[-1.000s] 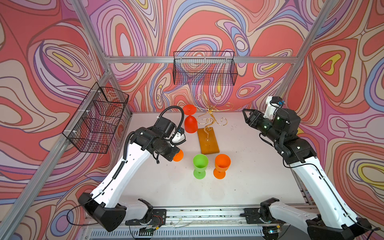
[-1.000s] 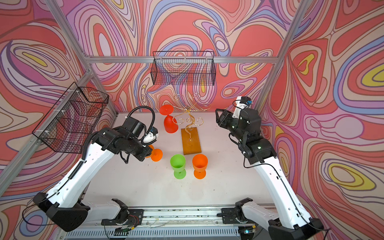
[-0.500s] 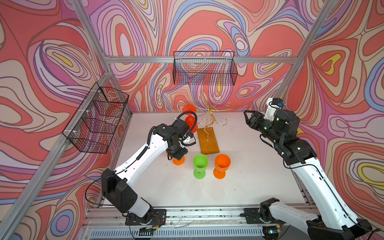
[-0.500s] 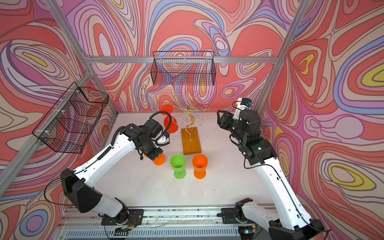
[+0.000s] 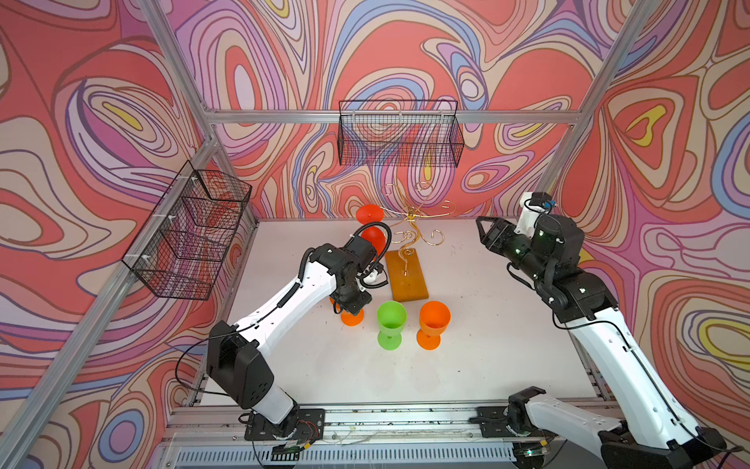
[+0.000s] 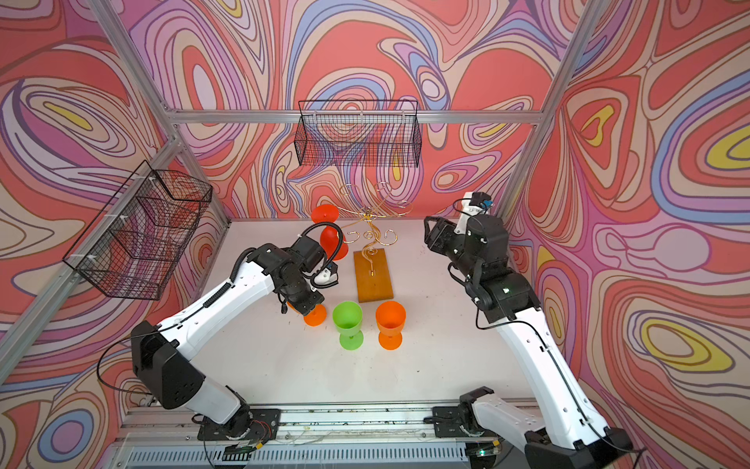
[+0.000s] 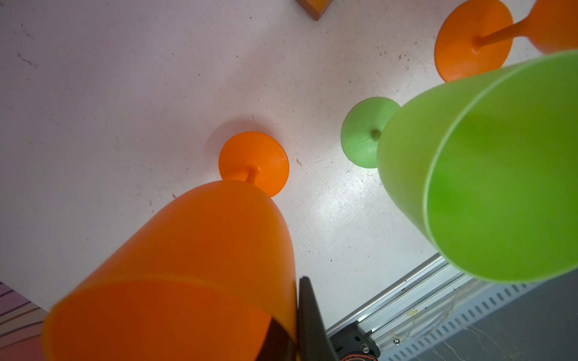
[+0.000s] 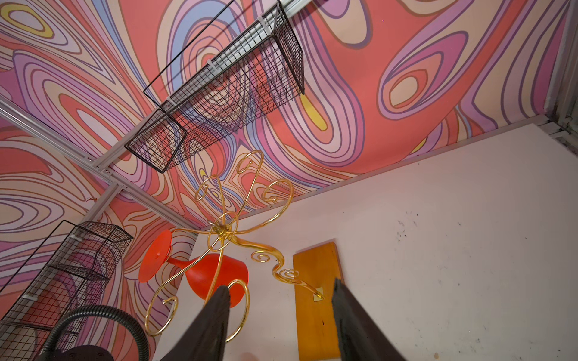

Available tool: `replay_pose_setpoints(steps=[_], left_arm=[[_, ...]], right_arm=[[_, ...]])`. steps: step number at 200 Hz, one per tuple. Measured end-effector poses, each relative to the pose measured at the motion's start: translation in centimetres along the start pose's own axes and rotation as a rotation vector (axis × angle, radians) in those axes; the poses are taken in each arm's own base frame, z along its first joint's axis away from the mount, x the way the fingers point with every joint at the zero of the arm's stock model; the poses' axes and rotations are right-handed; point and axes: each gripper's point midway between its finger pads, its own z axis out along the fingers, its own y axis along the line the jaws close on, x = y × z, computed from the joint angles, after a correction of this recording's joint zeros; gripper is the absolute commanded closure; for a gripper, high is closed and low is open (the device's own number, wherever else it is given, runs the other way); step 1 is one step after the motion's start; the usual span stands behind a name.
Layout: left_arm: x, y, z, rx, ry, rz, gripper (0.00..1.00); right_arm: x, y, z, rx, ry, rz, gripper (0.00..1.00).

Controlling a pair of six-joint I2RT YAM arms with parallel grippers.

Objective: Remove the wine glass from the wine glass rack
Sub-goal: 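Set the orange glass upright on the table and open the left gripper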

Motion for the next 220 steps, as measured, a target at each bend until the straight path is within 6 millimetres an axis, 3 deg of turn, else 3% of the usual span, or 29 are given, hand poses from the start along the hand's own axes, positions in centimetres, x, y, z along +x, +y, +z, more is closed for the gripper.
replay_pose_setpoints(steps=[27,94,135,174,220], left_arm=[[-0.4,-0.1,0.4,0.0,-0.002,0.003,1.0],[-0.8,-0.6,1.7,0.009,0.023,0.013,0.84],[-0.9,-0.8,1.8,0.014,0.023,0.012,0.71],[-1.0,-0.9,1.6,0.017,0.019,0.012,0.52],[-1.8,-0.9,0.1,0.02,-0.031,0.011,0.32]], right_arm=[[0.0,0.0,0.0,0.0,0.0,0.0,0.45],[-0.1,-0.1,0.0,0.007,-0.004,-0.002,0.45],[-0.1,-0.1,0.0,0.006,-0.004,-0.002,0.45],[-0.1,-0.1,0.0,0.006,-0.004,-0.002,0.45],[-0.1,-0.1,0.0,0.007,-0.004,-0.002,0.45]])
